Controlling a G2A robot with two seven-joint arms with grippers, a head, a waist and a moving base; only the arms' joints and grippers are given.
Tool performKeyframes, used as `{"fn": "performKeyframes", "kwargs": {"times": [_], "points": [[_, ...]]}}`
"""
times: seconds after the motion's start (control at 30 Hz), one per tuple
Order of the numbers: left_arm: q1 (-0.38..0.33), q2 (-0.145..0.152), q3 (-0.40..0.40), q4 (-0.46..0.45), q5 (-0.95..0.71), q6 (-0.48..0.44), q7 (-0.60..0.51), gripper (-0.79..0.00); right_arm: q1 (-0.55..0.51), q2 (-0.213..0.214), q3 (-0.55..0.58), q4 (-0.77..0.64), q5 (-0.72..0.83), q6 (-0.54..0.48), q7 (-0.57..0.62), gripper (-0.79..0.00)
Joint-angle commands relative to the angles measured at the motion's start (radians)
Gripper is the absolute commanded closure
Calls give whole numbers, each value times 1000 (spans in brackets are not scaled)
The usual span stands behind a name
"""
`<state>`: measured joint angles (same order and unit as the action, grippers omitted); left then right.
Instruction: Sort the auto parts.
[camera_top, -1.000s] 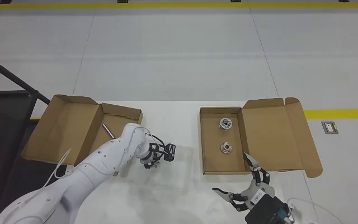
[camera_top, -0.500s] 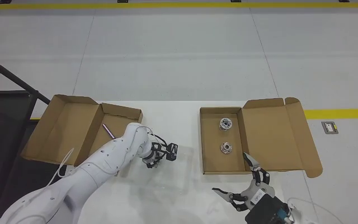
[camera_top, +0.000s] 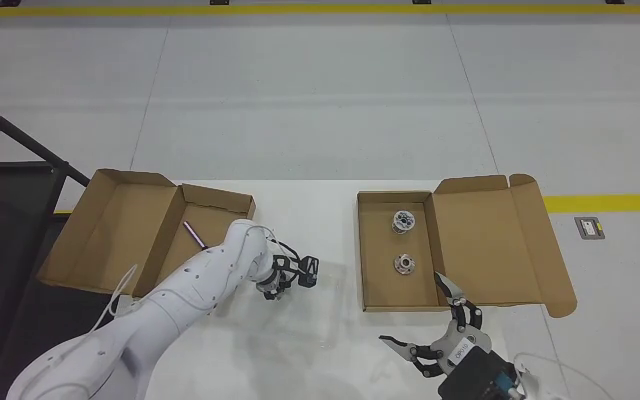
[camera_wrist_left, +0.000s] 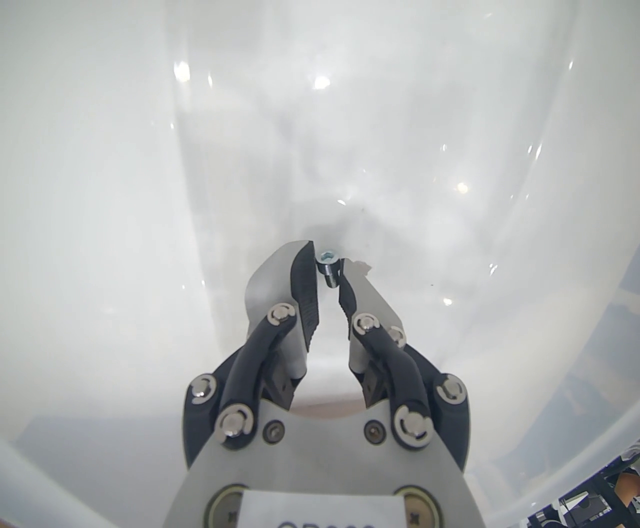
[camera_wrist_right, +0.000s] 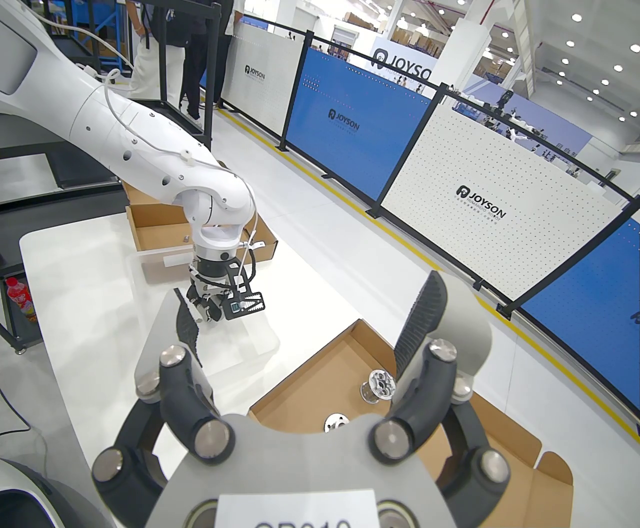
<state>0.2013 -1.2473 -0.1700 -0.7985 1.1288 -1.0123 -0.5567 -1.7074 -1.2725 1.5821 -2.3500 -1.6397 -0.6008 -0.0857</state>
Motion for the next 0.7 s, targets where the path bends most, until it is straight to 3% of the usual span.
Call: {"fn": "performKeyframes", "kwargs": {"times": [0.0,0.07,0.1,0.13,0.27,0.37,0.67], "points": [[0,-3,0,6,1,0,3,-120,0,0,0,0,0,0,0,-785],[1,-5,0,11,3,0,6,-108,0,0,0,0,0,0,0,-785],[1,-7,0,12,6,0,7,-49,0,0,0,0,0,0,0,-785],[2,-8,0,14,7,0,8,-40,0,0,0,0,0,0,0,-785],[2,-14,0,26,14,0,11,-86,0,0,0,0,0,0,0,-785],[2,-18,0,32,18,0,16,0,0,0,0,0,0,0,0,-785],[-9,-13,-2,49,26,0,81,0,0,0,0,0,0,0,0,-785]]}}
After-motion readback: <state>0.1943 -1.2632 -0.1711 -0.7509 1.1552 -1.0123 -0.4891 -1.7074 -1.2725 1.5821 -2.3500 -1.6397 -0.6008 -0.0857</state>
